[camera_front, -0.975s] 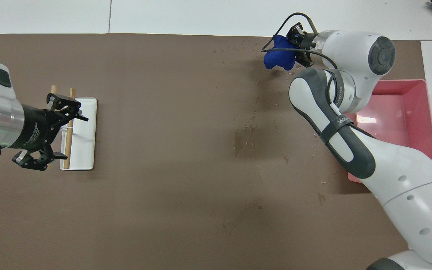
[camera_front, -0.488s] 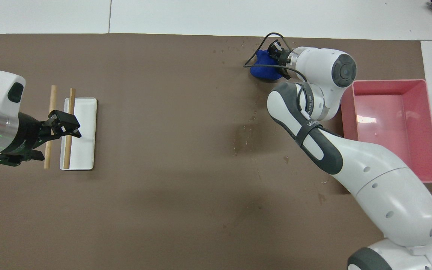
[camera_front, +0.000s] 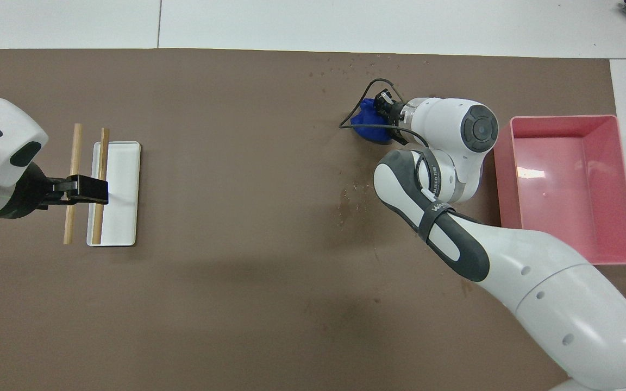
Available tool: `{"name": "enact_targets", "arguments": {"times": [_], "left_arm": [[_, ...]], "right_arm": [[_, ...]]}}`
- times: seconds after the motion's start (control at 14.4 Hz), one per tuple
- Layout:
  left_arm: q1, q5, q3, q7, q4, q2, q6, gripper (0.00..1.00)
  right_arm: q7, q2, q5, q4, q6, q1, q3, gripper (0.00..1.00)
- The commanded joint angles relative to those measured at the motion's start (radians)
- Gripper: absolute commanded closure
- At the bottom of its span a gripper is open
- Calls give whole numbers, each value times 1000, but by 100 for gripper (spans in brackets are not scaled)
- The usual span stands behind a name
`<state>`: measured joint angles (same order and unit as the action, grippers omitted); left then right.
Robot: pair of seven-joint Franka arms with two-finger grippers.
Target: Wipe water with towel using both arms
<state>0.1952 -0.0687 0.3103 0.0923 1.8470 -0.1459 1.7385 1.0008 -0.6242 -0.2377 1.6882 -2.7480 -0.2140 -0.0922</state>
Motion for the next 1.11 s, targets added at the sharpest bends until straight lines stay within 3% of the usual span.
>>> {"name": "enact_targets", "arguments": {"times": [0.0,0.14,0.35,0.49,0.77,1.04], "left_arm": [[58,9,4,-155,58,-41,35,2],[56,13,4,-168,89,-61,53,0],[40,108,9,-178,77,-44,104,0],[38,110,9,-183,57,-23,95,0],[38,179,7,-183,-204,179,-29,0],[21,178,-31,-178,-138,151,-19,0]], "right_arm": [[59,122,9,240,7,-34,-4,100],[105,155,9,300,10,-76,-4,100],[153,210,9,392,11,-126,-4,100],[150,245,9,450,37,-136,-6,100],[130,284,11,525,85,-163,-6,100],[-78,339,12,541,324,-163,-4,100]]}}
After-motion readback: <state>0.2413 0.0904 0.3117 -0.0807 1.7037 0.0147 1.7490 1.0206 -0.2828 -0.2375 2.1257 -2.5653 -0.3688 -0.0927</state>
